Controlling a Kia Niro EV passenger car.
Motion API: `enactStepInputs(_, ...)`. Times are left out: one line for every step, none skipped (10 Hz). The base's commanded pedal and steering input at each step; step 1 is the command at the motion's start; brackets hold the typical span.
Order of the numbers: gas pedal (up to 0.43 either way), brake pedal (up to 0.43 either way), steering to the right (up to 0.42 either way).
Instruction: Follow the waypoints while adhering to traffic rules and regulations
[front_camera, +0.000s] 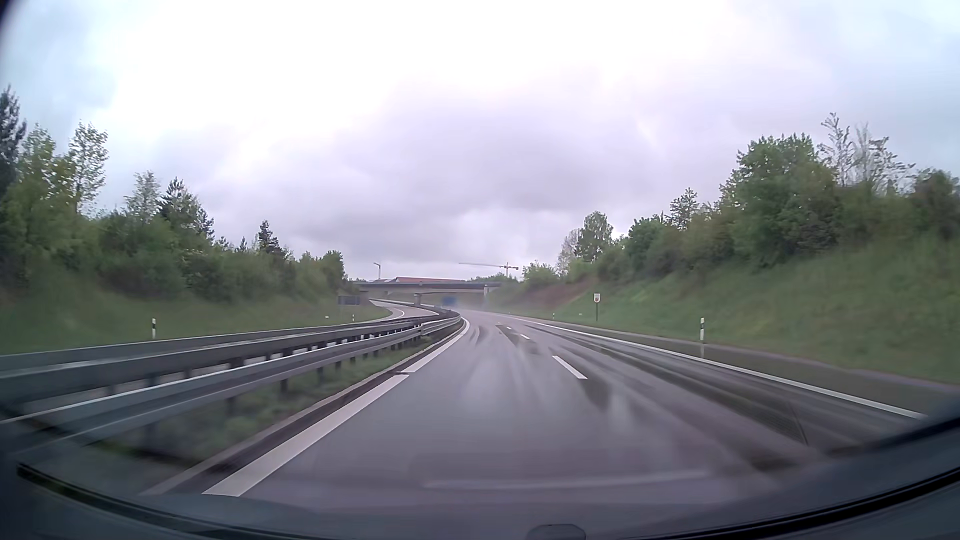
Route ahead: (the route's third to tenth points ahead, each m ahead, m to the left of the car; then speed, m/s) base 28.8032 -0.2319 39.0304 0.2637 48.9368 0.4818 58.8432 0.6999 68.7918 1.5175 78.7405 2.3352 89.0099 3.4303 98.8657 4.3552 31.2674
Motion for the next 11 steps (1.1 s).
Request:
enactStepInputs(0.248, 0.000, -0.009)
enactStepInputs(0.248, 0.000, -0.009)
enactStepInputs(0.248, 0.000, -0.009)
enactStepInputs(0.248, 0.000, -0.009)
enactStepInputs(0.248, 0.000, -0.009)
enactStepInputs(0.248, 0.000, -0.008)
enactStepInputs(0.248, 0.000, -0.008)
enactStepInputs(0.248, 0.000, -0.008)
enactStepInputs(0.248, 0.000, -0.008)
enactStepInputs(0.268, 0.000, -0.008)
enactStepInputs(0.287, 0.000, -0.008)
